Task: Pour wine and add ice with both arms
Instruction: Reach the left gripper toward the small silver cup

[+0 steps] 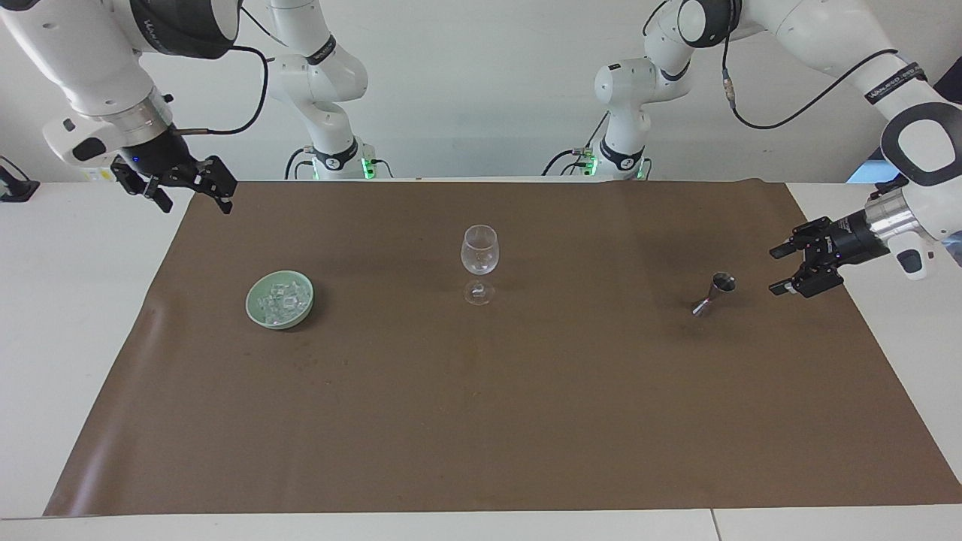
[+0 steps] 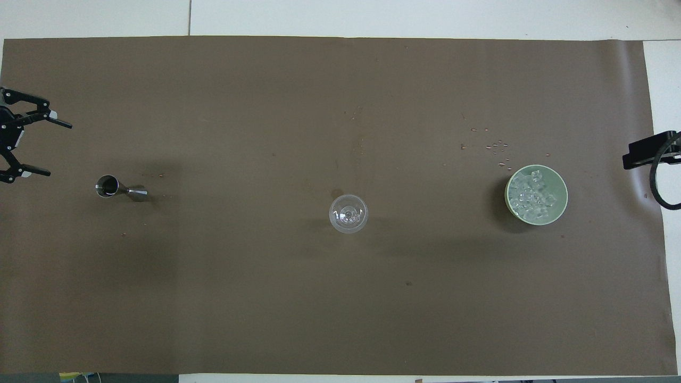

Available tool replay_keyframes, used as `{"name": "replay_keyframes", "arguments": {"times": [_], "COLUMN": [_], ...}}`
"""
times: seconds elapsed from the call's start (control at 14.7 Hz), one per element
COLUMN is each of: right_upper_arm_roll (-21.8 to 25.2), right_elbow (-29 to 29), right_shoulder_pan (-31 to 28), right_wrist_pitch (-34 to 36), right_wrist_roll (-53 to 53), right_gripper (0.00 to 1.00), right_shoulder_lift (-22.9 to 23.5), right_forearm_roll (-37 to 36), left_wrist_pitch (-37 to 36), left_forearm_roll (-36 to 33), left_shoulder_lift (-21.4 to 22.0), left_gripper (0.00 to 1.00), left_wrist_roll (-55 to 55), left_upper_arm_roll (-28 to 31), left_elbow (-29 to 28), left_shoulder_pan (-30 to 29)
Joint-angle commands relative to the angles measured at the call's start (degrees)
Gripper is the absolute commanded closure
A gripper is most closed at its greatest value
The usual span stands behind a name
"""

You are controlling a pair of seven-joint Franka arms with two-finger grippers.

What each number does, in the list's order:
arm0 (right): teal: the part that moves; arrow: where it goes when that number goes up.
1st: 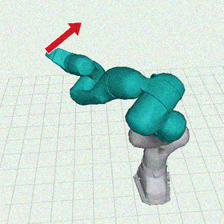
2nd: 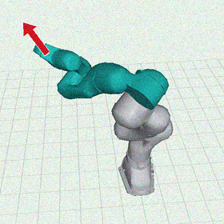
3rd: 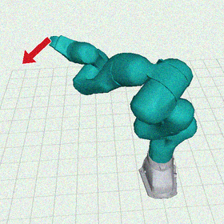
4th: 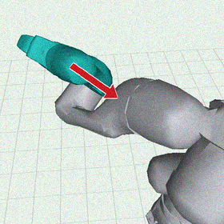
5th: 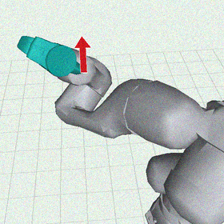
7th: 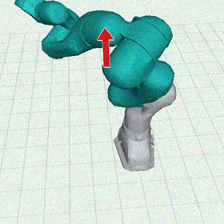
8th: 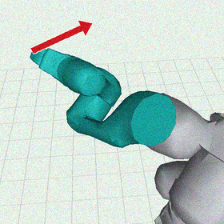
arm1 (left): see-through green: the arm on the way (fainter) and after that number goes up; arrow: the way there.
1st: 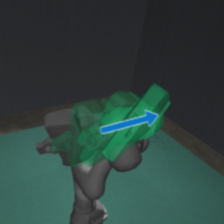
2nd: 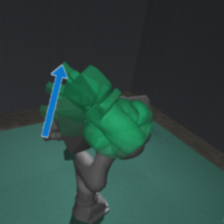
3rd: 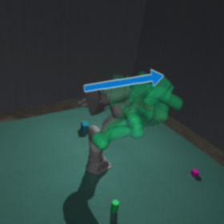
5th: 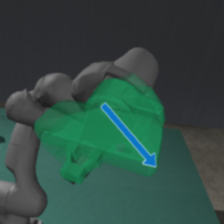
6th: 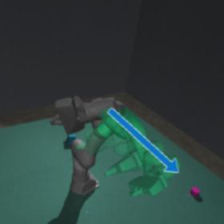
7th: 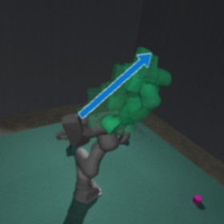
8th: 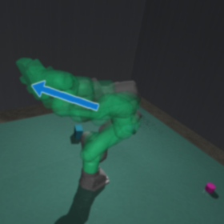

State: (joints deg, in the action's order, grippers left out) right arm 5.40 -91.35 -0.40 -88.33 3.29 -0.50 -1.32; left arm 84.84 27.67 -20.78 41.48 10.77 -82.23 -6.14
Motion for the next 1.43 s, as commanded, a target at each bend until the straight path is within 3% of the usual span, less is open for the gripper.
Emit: {"name": "replay_keyframes", "arguments": {"times": [0.0,0.34,0.68,0.95,1.36], "right_upper_arm_roll": [-0.4,-0.4,-0.4,-0.4,-0.4], "right_elbow": [-1.3,-1.3,-1.3,-1.3,-1.3], "right_shoulder_pan": [-0.8,-0.8,-0.8,-0.8,-0.8], "right_wrist_pitch": [-0.5,-0.5,-0.5,-0.5,-0.5], "right_wrist_roll": [1.1,1.1,1.1,1.1,1.1], "right_gripper": [0.0,0.0,0.0,0.0,0.0], "right_shoulder_lift": [-1.0,-1.1,-1.1,-1.1,-1.1], "right_forearm_roll": [1.0,1.0,1.0,1.0,1.0], "left_wrist_pitch": [0.9,1.9,9.6,11.7,10.3], "left_forearm_roll": [1.2,6.1,11.0,15.7,23.7], "left_shoulder_lift": [-2.2,-6.2,-10.9,-7.8,-3.7], "left_gripper": [0.0,0.0,0.0,0.0,0.0], "left_wrist_roll": [2.7,4.9,5.4,4.6,0.9], "left_upper_arm_roll": [0.3,0.3,0.3,0.2,0.0], "left_elbow": [-1.0,-3.0,-7.3,-16.6,-26.2], "left_shoulder_pan": [0.0,-4.1,-7.7,-9.2,-10.4]}}
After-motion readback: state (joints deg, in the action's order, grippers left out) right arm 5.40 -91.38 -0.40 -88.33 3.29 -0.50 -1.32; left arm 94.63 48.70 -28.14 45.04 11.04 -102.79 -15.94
